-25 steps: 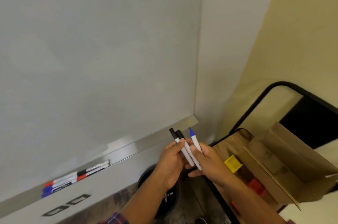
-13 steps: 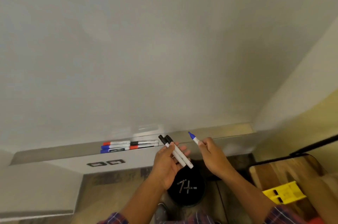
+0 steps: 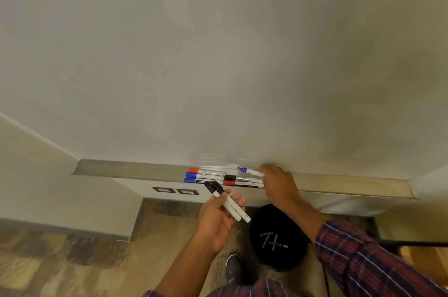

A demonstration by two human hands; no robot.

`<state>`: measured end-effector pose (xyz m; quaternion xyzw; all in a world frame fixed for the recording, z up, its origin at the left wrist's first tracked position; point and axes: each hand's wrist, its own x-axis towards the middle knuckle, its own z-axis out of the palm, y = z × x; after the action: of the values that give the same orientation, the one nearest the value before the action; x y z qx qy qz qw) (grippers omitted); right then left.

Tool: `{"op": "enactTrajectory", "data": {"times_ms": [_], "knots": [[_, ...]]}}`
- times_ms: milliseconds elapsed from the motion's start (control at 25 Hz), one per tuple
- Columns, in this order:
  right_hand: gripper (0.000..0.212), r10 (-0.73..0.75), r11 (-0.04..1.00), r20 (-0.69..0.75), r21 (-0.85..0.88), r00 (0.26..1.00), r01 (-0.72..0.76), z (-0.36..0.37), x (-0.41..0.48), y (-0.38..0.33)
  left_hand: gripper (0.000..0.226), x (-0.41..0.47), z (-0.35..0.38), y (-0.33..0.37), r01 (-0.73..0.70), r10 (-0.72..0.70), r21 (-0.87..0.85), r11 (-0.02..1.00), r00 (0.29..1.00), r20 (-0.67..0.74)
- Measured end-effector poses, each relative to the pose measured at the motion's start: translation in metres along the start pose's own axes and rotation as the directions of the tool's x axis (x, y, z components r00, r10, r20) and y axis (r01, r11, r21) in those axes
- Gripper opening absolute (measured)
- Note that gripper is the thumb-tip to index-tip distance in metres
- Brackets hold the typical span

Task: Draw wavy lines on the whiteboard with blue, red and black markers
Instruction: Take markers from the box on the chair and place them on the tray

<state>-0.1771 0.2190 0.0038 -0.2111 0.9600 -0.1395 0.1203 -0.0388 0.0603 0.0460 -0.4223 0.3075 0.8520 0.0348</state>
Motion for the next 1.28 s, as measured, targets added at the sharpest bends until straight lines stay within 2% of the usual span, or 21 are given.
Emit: {"op": "enactTrajectory", "data": {"times_ms": [240,640,760,840,920,1040,1160,1280], "knots": [[0.035,-0.006,0.984,0.052,-0.176,0.999,0.015,0.026,0.020,-0.010,0.029,0.008,-0.026,0.015,0.022,-0.023,-0.041,0.999,0.999,-0.023],[0.047,-0.033,0.985,0.091,-0.167,0.995,0.048,0.035,0.025,-0.019,0.027,0.019,-0.031,0.022,0.054,-0.054,-0.010,0.999,0.999,-0.004],[0.043,-0.040,0.990,0.032,-0.135,0.999,0.044,0.032,0.023,-0.017,0.027,0.024,-0.026,0.023,0.049,-0.049,-0.008,0.999,0.999,0.006],[0.029,-0.028,0.998,-0.055,-0.057,0.998,0.025,0.027,0.018,-0.019,0.027,0.025,-0.020,0.021,0.039,-0.038,-0.011,0.999,0.999,0.020],[0.012,0.010,0.984,-0.110,0.180,0.994,0.010,0.018,0.006,-0.024,0.028,0.024,-0.013,0.018,0.016,-0.016,-0.016,1.000,0.999,0.042],[0.015,0.007,0.871,-0.053,0.492,0.999,0.020,0.002,-0.015,-0.031,0.029,0.026,0.001,0.008,-0.022,0.024,-0.043,0.999,0.998,0.055],[0.017,0.015,0.787,0.007,0.617,1.000,-0.016,-0.005,-0.035,-0.031,0.026,0.024,0.015,-0.006,-0.045,0.048,-0.028,0.999,0.995,0.085],[0.008,0.035,0.757,0.076,0.649,0.996,-0.076,-0.005,-0.042,-0.020,0.027,0.022,0.028,-0.018,-0.050,0.052,-0.021,0.999,0.992,0.114]]}}
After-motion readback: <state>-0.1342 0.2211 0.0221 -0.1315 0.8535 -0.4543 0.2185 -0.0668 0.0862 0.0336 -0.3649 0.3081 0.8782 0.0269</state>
